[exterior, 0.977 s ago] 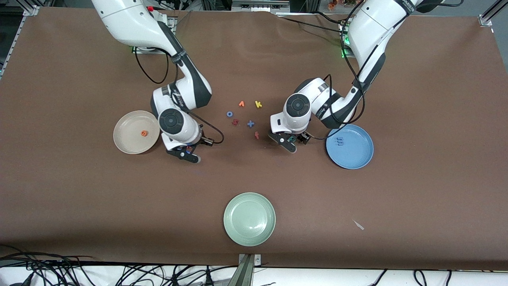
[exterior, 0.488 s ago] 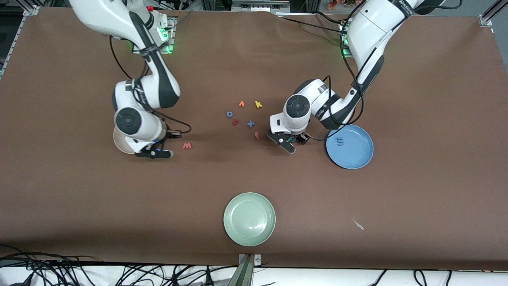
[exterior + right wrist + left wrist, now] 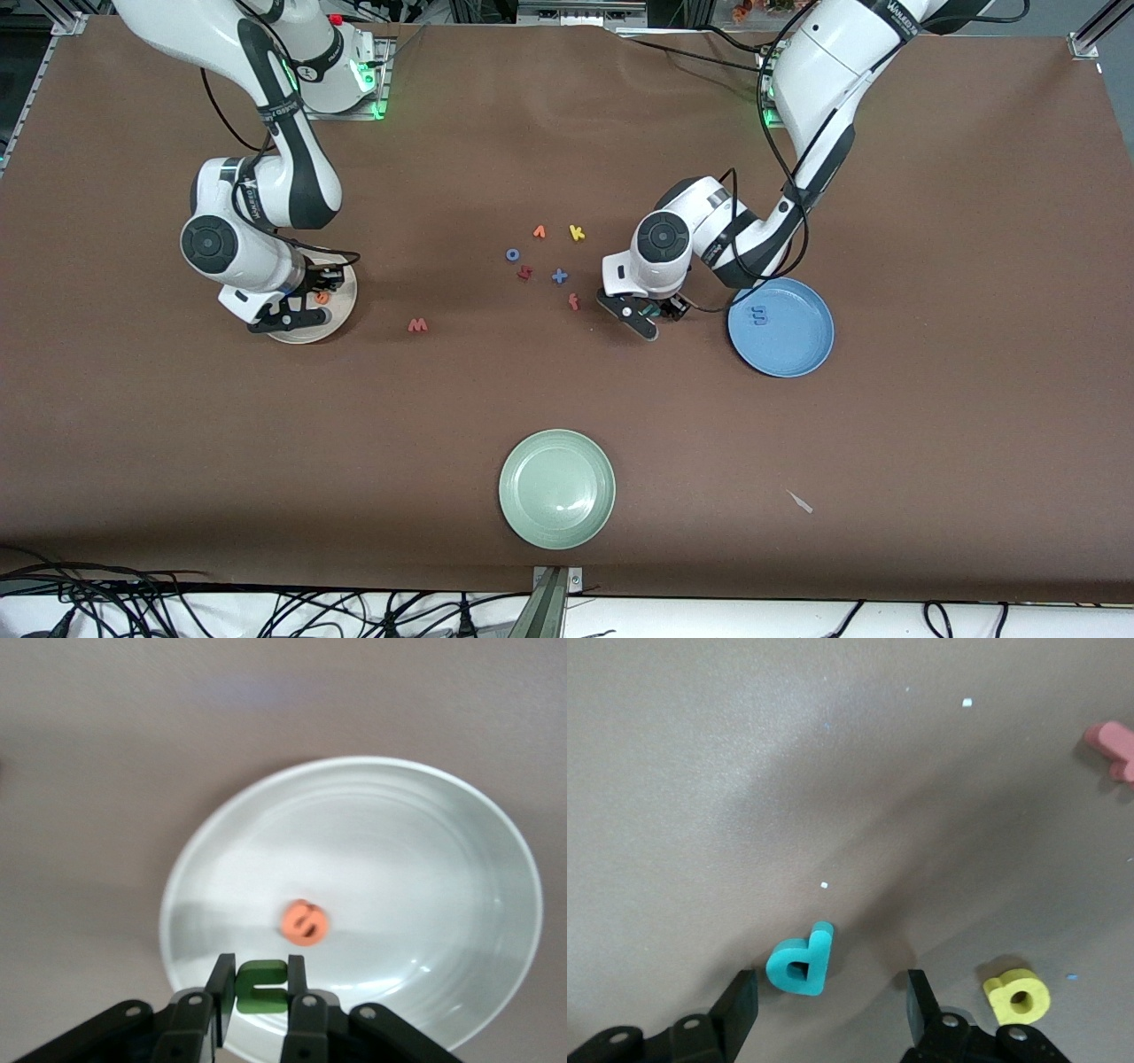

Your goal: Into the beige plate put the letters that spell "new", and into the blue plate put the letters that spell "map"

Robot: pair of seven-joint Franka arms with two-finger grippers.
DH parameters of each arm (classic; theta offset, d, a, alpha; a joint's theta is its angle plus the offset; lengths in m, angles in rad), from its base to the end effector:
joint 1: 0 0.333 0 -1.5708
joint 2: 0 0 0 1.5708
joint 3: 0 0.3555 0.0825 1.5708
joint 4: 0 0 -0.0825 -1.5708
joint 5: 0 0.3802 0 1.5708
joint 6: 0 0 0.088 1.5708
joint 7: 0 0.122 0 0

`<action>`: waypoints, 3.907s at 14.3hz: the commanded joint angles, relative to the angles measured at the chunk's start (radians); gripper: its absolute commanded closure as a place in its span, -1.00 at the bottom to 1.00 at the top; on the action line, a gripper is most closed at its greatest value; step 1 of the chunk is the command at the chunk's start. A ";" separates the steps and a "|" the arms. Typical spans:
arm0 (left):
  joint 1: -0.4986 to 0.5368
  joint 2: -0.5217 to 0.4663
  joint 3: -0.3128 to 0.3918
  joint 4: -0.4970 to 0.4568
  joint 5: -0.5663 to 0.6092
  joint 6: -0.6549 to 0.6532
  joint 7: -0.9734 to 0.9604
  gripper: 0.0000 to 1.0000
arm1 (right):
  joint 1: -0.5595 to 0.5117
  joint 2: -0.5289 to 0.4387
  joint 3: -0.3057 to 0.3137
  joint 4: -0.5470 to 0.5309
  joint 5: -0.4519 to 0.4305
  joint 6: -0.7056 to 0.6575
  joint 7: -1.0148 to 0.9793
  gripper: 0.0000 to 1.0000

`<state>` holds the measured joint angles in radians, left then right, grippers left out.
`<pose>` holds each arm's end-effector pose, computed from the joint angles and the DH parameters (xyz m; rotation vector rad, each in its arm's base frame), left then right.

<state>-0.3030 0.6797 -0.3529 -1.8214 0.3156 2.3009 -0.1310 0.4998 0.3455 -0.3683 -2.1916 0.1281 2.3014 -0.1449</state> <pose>0.5300 -0.3753 0.1873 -2.9003 1.0551 0.2049 0.5361 0.0753 0.2464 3.0749 0.2895 -0.3214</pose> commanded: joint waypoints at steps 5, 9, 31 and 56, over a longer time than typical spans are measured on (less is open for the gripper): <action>0.012 0.001 -0.001 -0.004 0.069 0.064 0.005 -0.31 | 0.031 -0.025 0.002 0.064 -0.005 -0.086 0.088 -1.00; 0.019 0.001 0.000 -0.006 0.069 0.064 0.076 0.15 | 0.091 0.035 0.051 0.165 0.005 -0.083 0.269 -1.00; 0.410 -0.132 -0.144 -0.009 0.039 -0.227 0.513 0.72 | 0.128 0.280 0.126 0.319 0.147 0.092 0.367 -0.82; 0.234 -0.020 -0.333 0.004 0.046 -0.117 -0.589 -1.00 | 0.121 0.299 0.126 0.322 0.147 0.109 0.355 0.34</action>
<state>-0.0601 0.6241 -0.6842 -1.8179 0.3528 2.1480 -0.7058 0.6252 0.6176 -0.2460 -1.8899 0.2536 2.4064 0.2282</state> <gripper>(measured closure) 0.000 0.604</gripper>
